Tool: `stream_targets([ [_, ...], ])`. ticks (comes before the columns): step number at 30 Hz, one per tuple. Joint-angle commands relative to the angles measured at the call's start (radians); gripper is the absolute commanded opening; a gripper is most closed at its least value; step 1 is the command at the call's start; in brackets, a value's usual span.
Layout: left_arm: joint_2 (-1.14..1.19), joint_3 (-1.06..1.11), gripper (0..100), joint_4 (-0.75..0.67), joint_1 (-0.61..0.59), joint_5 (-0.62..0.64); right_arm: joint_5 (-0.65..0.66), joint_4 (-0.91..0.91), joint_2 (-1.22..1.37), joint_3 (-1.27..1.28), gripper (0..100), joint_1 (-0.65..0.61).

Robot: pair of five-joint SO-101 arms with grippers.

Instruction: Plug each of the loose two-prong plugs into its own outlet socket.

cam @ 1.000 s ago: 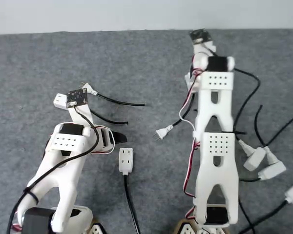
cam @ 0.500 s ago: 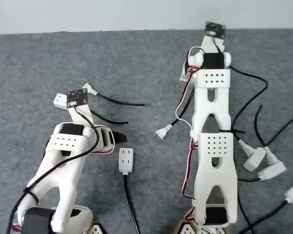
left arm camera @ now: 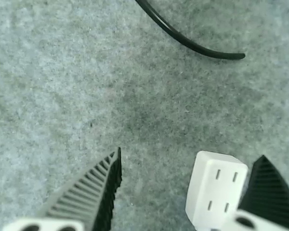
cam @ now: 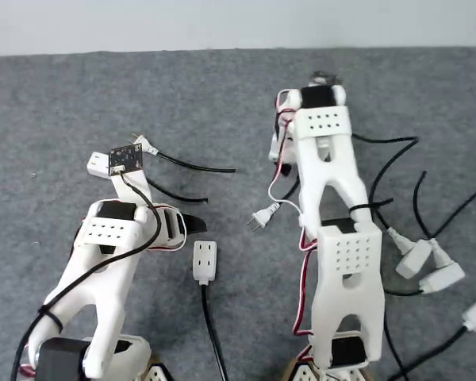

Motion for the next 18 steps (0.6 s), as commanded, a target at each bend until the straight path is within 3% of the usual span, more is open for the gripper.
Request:
stream_targets([
  [1,0.002,-0.042,39,-0.026,-0.009,-0.012,-0.035,-0.002,-0.081,0.034,9.5,-0.036],
  [4,-0.002,-0.016,39,-0.028,0.002,-0.029,-0.055,-0.028,-0.079,0.075,9.5,-0.059],
  [9,-0.008,0.021,39,-0.028,0.014,-0.183,-0.055,-0.076,-0.088,0.186,9.5,-0.104],
  [18,-0.008,0.033,39,-0.028,0.011,-0.195,-0.054,-0.134,-0.077,0.239,12.8,-0.148],
])
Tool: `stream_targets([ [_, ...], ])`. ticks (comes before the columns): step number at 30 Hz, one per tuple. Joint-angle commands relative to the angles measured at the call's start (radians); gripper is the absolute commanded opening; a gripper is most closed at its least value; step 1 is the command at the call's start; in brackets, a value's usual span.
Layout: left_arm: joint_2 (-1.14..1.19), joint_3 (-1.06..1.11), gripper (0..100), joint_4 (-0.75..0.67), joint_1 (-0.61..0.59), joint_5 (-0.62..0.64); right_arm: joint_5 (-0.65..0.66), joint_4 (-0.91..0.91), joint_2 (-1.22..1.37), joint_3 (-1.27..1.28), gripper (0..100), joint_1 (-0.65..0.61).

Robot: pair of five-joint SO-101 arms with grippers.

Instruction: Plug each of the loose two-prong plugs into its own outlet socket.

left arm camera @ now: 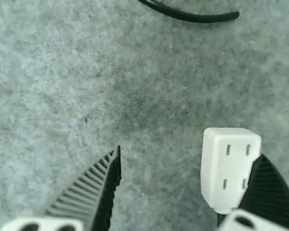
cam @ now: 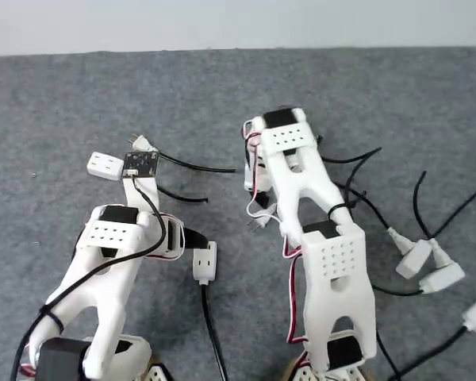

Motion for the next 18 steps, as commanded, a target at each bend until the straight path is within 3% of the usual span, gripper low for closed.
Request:
stream_targets([
  [1,-0.008,-0.007,39,-0.028,0.002,-0.011,-0.008,-0.056,-0.067,0.014,14.1,-0.019],
  [10,-0.008,-0.005,39,-0.028,-0.002,-0.011,-0.008,-0.156,-0.074,0.149,15.1,-0.010],
  [18,-0.008,-0.004,39,-0.028,-0.002,-0.011,0.061,-0.133,-0.105,0.143,2.3,0.013],
])
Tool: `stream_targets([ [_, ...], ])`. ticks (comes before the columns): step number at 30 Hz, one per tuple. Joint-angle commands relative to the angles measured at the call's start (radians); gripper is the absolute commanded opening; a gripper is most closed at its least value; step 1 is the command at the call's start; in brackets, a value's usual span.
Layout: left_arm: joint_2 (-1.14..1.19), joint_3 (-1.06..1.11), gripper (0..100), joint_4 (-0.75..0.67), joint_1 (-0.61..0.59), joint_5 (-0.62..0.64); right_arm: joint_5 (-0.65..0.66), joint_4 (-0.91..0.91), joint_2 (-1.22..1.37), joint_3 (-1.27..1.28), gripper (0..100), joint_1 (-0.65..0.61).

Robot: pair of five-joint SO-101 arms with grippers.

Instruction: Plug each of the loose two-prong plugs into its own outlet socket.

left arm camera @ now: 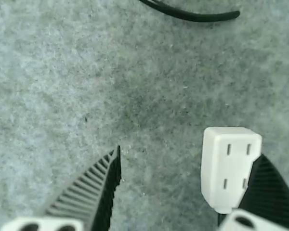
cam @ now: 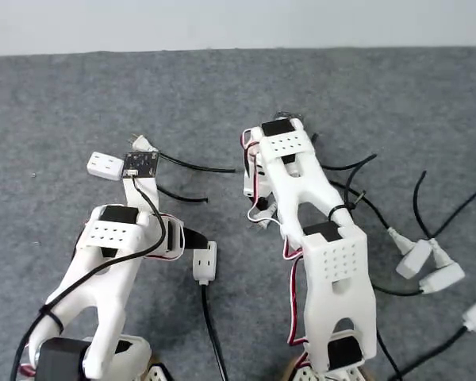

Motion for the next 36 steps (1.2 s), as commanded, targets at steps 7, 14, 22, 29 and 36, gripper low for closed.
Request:
stream_targets([
  [7,-0.008,-0.005,39,-0.028,-0.002,-0.008,0.232,0.090,-0.191,0.000,0.8,-0.007],
  [14,-0.005,-0.004,39,-0.028,0.003,-0.008,0.534,0.174,-0.148,0.038,0.8,-0.001],
  [22,-0.006,-0.002,39,-0.028,0.006,-0.008,0.562,0.059,-0.025,-0.038,9.3,0.047],
  [29,-0.008,-0.002,39,-0.028,0.005,-0.008,0.562,0.114,-0.024,-0.081,13.9,0.039],
  [36,-0.008,-0.004,39,-0.028,0.003,-0.008,0.542,0.136,-0.016,-0.083,10.9,0.042],
])
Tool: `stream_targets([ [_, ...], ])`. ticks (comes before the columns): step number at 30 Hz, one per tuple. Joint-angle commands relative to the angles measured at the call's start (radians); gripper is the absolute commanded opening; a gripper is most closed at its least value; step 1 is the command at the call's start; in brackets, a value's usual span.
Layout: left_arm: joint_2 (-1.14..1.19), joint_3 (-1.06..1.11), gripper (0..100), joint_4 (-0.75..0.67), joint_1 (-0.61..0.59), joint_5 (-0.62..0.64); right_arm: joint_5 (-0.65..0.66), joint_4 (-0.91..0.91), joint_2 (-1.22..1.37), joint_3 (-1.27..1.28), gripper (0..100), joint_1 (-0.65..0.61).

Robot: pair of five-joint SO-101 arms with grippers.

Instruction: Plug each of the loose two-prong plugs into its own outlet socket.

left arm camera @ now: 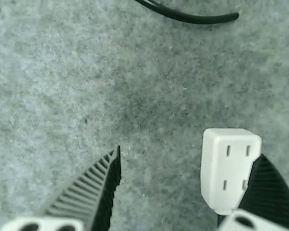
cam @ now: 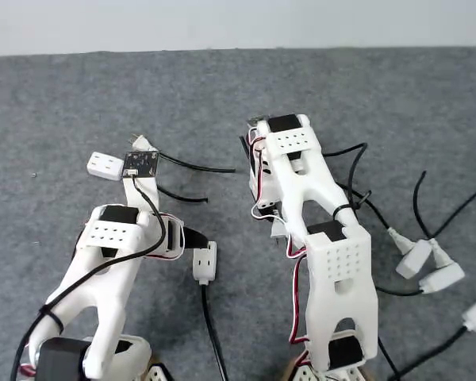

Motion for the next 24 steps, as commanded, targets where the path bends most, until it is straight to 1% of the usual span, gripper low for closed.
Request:
stream_targets([
  [1,-0.008,-0.004,39,-0.021,0.003,-0.008,-0.018,-0.002,-0.007,-0.058,10.8,0.018],
  [6,-0.008,-0.004,39,-0.021,0.002,-0.008,-0.021,-0.031,-0.004,-0.054,10.1,0.022],
  [10,-0.008,-0.004,39,-0.021,0.002,-0.008,-0.018,-0.054,-0.002,-0.052,0.9,0.027],
  [17,-0.008,-0.002,39,-0.021,0.005,-0.008,-0.014,-0.059,-0.002,-0.052,1.9,0.033],
  [20,-0.008,-0.002,39,-0.021,0.005,-0.008,0.026,-0.048,0.013,-0.054,2.0,0.028],
  [24,-0.008,-0.002,39,-0.021,0.005,-0.008,0.031,-0.038,0.036,-0.060,2.1,0.024],
])
